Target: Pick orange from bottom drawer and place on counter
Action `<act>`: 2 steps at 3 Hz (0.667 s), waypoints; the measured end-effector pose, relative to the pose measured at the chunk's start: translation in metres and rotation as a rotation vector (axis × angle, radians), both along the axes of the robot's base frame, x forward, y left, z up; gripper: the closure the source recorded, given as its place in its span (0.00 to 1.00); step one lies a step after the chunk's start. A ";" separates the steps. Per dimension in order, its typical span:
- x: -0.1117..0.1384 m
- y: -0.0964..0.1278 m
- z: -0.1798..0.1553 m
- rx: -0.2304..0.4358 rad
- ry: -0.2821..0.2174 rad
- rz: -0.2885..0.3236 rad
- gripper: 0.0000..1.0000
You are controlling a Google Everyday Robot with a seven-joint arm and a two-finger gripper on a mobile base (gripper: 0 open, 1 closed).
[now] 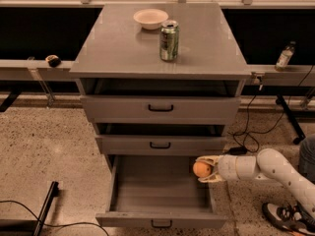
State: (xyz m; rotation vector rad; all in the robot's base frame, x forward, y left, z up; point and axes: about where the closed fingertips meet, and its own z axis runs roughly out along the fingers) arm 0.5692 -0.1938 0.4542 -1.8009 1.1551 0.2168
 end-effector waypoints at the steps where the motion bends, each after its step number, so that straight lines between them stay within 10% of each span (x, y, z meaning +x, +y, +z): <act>1: 0.003 0.009 0.029 0.042 -0.053 0.050 1.00; 2: -0.009 0.027 0.093 0.121 -0.147 0.142 1.00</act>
Offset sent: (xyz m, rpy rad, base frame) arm -0.0310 0.0462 0.1923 0.2379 -0.2927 0.2747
